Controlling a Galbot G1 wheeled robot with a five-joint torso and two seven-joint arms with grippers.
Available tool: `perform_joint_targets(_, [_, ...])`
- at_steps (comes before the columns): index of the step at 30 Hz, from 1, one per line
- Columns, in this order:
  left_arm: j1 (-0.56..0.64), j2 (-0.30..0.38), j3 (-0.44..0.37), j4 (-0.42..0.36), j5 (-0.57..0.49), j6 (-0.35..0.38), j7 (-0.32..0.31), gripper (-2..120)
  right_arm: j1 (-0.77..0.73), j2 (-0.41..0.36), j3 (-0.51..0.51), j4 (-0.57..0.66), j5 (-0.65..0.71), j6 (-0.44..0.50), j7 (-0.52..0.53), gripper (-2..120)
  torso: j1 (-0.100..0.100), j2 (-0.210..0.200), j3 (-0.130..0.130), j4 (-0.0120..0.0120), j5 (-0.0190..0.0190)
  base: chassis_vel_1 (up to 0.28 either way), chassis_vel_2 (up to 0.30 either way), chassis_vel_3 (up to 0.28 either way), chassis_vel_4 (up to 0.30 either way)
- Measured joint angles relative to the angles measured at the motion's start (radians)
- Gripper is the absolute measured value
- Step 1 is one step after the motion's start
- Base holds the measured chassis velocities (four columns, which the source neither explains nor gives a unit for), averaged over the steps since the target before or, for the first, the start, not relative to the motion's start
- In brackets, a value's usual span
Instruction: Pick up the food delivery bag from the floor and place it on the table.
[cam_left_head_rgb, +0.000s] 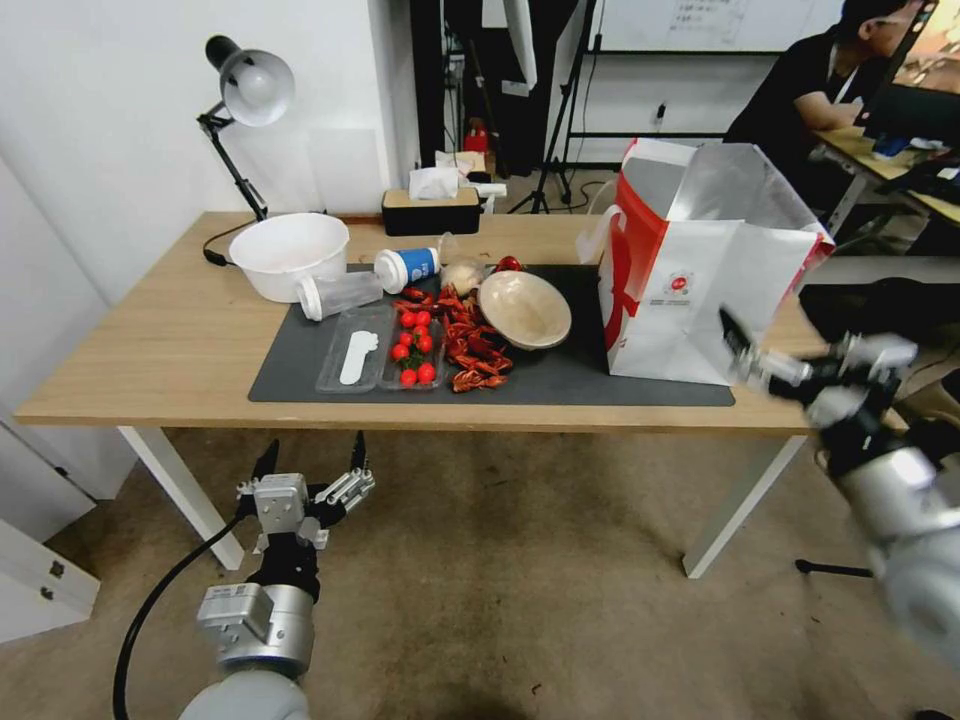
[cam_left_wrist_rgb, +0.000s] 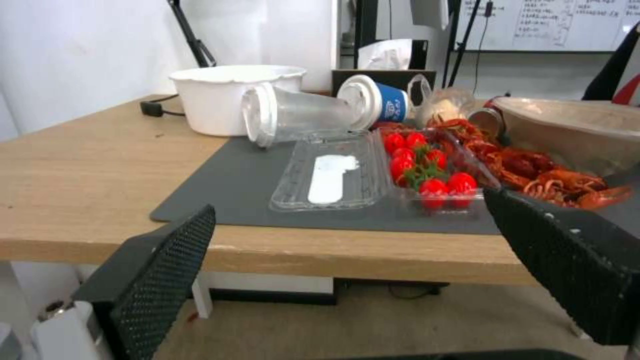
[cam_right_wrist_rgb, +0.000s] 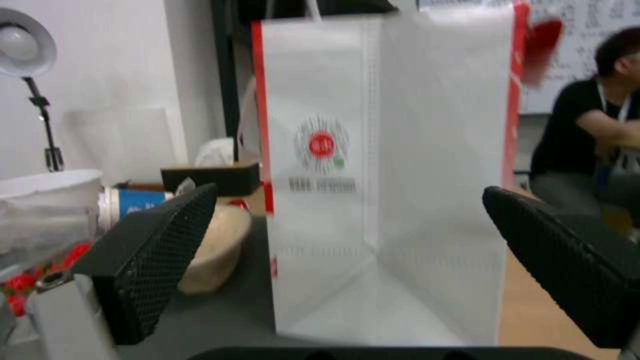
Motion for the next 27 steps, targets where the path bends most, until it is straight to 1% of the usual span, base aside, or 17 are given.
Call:
perform_joint_targets(1, [-0.002, 0.000, 0.002, 0.004, 0.000, 0.000, 0.001, 100, -0.025, 0.042, -0.009, -0.001, -0.034, 0.017, -0.006, 100, 0.000, 0.000, 0.000, 0.0003, 0.0000, 0.000, 0.000, 0.000, 0.000])
perform_joint_targets(3, [-0.005, 0.001, 0.006, 0.013, 0.001, 0.000, 0.001, 100, -0.054, 0.089, -0.022, -0.016, -0.078, 0.046, -0.017, 100, 0.000, 0.000, 0.000, 0.0002, -0.0001, 0.000, 0.000, 0.000, 0.000])
perform_joint_targets(4, [-0.005, 0.001, 0.006, 0.013, 0.001, 0.000, 0.001, 100, -0.054, 0.089, -0.022, -0.016, -0.078, 0.046, -0.017, 100, 0.000, 0.000, 0.000, 0.0002, -0.0001, 0.000, 0.000, 0.000, 0.000])
perform_joint_targets(5, [-0.006, 0.003, 0.007, 0.017, 0.001, -0.001, 0.001, 100, -0.065, 0.111, -0.029, -0.028, -0.093, 0.060, -0.022, 100, 0.000, 0.000, 0.000, 0.0003, -0.0001, 0.000, 0.000, 0.000, 0.000])
perform_joint_targets(7, [-0.007, 0.004, 0.008, 0.020, 0.001, -0.001, 0.002, 100, -0.069, 0.123, -0.033, -0.036, -0.100, 0.067, -0.025, 100, 0.000, 0.000, 0.000, 0.0005, -0.0001, 0.000, 0.000, 0.000, 0.000])
perform_joint_targets(11, [-0.009, 0.009, 0.012, 0.044, -0.001, -0.003, 0.005, 100, -0.080, 0.178, -0.060, -0.070, -0.116, 0.088, -0.038, 100, 0.000, 0.000, 0.000, 0.0004, 0.0000, 0.000, 0.000, 0.000, 0.000])
perform_joint_targets(21, [-0.015, 0.011, 0.014, 0.076, -0.001, -0.006, 0.016, 100, -0.059, 0.220, -0.086, -0.106, -0.122, 0.092, -0.067, 100, 0.000, 0.000, 0.000, 0.0004, 0.0000, 0.000, 0.000, 0.000, 0.000])
perform_joint_targets(27, [-0.017, 0.006, 0.016, 0.081, 0.001, -0.015, 0.012, 100, -0.053, 0.234, -0.098, -0.119, -0.114, 0.089, -0.082, 100, 0.000, 0.000, 0.000, 0.0004, 0.0001, 0.000, 0.000, 0.000, 0.000])
